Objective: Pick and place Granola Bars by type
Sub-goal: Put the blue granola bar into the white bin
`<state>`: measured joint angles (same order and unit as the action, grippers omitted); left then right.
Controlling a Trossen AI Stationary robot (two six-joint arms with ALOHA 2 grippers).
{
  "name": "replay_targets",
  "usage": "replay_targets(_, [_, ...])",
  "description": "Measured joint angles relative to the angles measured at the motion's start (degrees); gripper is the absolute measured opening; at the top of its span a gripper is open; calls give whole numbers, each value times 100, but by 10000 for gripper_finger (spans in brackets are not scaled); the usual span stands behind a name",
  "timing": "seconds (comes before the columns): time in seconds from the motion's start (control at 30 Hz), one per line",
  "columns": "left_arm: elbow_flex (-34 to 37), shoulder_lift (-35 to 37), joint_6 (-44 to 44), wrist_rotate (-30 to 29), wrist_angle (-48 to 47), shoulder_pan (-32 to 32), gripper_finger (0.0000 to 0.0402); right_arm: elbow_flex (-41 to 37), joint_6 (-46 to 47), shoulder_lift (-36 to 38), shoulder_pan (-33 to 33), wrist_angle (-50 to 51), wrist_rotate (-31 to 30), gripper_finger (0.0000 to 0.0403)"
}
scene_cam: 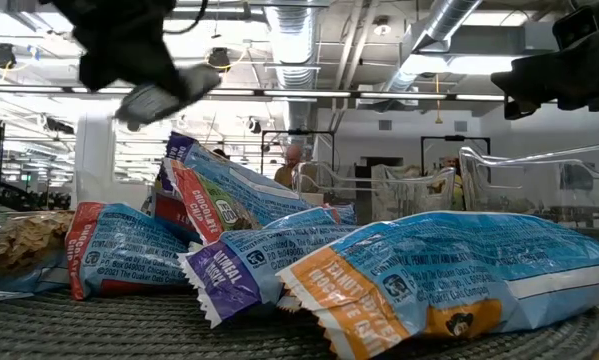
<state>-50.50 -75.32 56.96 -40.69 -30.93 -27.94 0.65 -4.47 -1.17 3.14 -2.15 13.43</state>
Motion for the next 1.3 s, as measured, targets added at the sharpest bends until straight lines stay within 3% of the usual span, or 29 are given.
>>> replay_targets(0.17, [-2, 796, -191, -924, -836, 492, 19, 0, 0, 0, 0, 0, 0, 133])
replay_targets(0.33, [-2, 1337, 249, -905, -1922, 1219, 26, -1, 0, 0, 1, -1, 0, 134])
replay_targets(0.5, [-2, 1383, 893, -734, -2821, 1953, 17, 0, 0, 0, 2, 0, 0, 133])
replay_targets(0.73, [2, 861, 1417, 380, -3244, 2996, 21, 2, 0, 0, -1, -1, 0, 133])
replay_targets(0.97, [2, 237, 1414, 516, -3259, 3618, 22, 1, 0, 0, -1, 0, 0, 134])
replay_targets(1.3, [2, -392, 1273, 876, -2999, 3841, 40, 0, 0, 0, 0, 0, 0, 134])
